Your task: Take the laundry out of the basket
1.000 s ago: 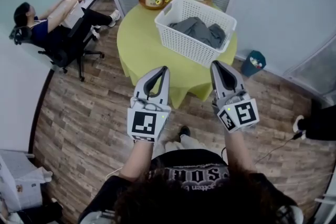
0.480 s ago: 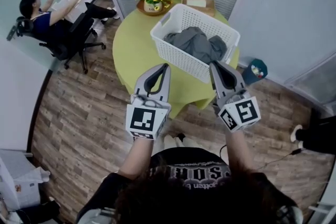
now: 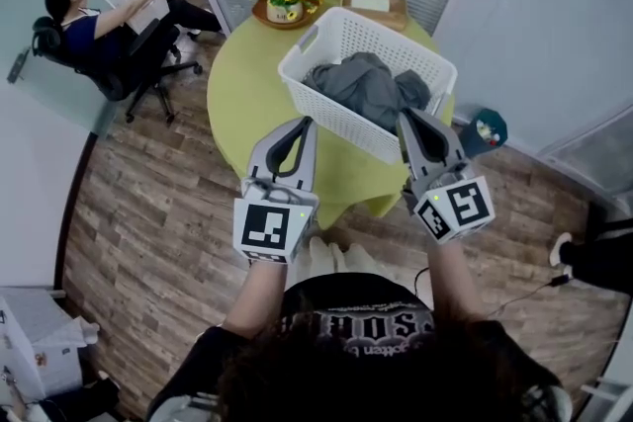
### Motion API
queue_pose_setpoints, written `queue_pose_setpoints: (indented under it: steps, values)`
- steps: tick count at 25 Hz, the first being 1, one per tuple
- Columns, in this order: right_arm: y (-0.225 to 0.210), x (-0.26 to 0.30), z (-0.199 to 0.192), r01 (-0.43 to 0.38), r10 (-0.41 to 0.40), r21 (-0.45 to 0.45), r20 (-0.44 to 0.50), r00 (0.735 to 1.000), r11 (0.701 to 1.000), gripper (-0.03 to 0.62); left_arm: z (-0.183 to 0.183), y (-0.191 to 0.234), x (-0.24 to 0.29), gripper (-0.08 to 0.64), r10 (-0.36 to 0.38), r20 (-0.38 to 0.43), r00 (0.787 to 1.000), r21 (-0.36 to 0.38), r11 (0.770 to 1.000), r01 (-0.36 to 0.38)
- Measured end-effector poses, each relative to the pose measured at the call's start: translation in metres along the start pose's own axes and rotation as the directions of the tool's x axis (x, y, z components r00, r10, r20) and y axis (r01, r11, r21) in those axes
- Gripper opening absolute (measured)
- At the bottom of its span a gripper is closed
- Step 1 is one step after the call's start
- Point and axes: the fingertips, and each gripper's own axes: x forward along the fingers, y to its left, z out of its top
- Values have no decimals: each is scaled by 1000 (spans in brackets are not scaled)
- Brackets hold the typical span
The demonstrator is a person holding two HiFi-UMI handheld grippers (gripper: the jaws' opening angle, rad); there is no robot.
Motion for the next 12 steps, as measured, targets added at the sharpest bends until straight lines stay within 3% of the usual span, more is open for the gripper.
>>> queue_pose_setpoints:
  steps: [12]
  values:
    - [-11,48,-6,59,-59,-23,-26,998,998,29,-5,39,39,-2,-83,4,997,-19,996,83]
